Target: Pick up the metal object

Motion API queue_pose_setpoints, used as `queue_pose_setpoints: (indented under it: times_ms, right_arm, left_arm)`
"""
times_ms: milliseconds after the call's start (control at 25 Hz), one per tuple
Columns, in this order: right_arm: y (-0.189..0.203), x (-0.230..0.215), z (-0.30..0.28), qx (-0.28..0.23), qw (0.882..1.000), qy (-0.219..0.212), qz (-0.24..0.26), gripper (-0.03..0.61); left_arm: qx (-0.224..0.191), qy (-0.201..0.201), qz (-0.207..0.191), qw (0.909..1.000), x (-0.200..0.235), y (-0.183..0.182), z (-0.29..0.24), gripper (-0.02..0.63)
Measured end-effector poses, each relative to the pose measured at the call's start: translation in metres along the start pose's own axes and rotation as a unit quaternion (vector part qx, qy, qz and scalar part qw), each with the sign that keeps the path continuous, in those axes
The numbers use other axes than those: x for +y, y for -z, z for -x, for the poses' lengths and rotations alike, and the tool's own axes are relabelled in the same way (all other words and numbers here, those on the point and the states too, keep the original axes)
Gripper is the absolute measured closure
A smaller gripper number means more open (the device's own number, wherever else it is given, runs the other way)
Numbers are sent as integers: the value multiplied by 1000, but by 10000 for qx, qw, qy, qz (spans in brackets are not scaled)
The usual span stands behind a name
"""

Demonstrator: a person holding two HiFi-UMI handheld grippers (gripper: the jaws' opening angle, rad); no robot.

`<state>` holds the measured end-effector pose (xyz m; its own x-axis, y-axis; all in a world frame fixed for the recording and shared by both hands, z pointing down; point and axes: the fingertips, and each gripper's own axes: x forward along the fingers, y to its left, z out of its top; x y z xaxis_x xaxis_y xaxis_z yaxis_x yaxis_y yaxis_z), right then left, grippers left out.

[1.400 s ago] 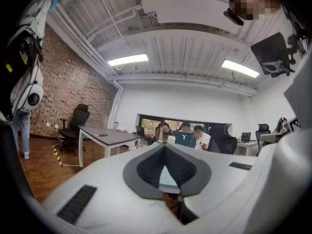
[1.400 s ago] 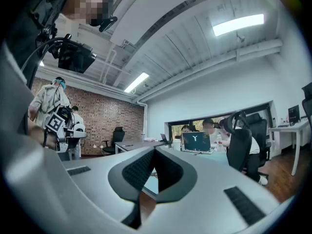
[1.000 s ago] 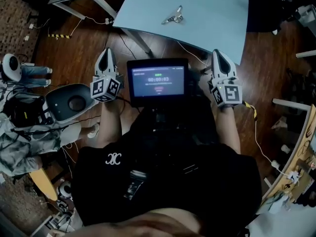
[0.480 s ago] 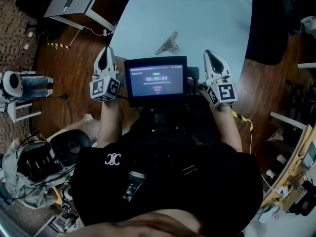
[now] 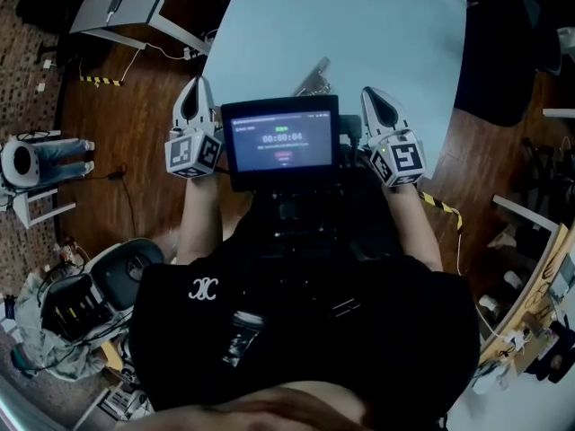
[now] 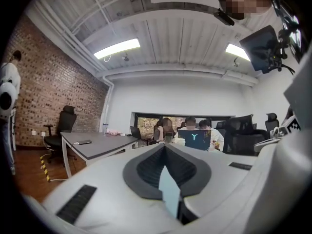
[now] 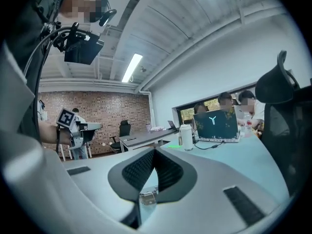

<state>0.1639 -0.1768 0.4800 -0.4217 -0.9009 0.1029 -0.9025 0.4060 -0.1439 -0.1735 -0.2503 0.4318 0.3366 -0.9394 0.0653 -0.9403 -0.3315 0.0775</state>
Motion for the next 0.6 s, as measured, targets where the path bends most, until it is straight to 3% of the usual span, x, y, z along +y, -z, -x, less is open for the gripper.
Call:
queue_pose_setpoints:
  times_ms: [160,280,400,440,520,600]
  right_arm:
    - [22,14,-13,286,9993,11,-229,584]
    - [61,20,-22,846,9925,43,-881,560]
    - [99,24,-28,1311,9720,148,-1947,555]
    - [109,26,-31,1430,9645,169,-2215,528]
    - [123,29,-37,1630,9518,188,-2592,403]
    - [135,29,-44,1770,9406,246,-2886,393]
  left_arm:
    - [7,18,14,10000,17,2,3,600]
    - [28,-16,53,10000,28,5,7,600]
    - [90,18,72,9999,33,10,7,600]
    - [106,45,50,9999,34,11,6,600]
    - [116,126,-30,9999,34,11,5,600]
    - [120,212,-100,9997,32,12,3,600]
